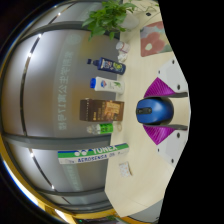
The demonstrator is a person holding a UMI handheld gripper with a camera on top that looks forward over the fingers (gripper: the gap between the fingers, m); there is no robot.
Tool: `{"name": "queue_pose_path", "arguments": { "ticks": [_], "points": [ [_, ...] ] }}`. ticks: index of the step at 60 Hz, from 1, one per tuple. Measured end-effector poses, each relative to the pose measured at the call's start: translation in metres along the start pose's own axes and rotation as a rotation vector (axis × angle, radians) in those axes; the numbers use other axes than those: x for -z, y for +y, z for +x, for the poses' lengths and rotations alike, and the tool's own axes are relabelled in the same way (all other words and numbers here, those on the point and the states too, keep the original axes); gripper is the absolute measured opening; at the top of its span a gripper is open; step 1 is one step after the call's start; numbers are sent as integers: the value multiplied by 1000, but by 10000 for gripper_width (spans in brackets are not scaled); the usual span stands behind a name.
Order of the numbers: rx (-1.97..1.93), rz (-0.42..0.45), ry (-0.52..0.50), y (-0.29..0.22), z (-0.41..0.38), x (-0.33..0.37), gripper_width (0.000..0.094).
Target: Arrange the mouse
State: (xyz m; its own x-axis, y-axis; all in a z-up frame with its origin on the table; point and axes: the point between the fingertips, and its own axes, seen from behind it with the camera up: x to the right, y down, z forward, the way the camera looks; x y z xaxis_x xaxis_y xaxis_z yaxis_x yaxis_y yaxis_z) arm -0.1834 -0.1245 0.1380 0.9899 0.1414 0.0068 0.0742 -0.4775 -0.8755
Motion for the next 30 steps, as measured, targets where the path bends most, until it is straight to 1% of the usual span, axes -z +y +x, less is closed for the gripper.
{"name": "queue_pose_path", "arguments": {
  "ticks": [3, 7, 10, 13, 18, 23, 27, 30],
  "points": [
    [-6, 74, 9, -39, 27, 8, 367],
    [-25, 137, 41, -79, 78, 14, 366],
    [-32, 150, 78, -91, 126, 11, 366],
    [-47, 149, 116, -91, 177, 5, 365],
    [-61, 71, 187, -60, 262, -16, 364],
    [-73, -34, 236, 0, 327, -40, 363],
    [-81, -127, 249, 47, 361, -56, 362],
    [-96, -166, 252, 76, 374, -66, 364]
  ]
}}
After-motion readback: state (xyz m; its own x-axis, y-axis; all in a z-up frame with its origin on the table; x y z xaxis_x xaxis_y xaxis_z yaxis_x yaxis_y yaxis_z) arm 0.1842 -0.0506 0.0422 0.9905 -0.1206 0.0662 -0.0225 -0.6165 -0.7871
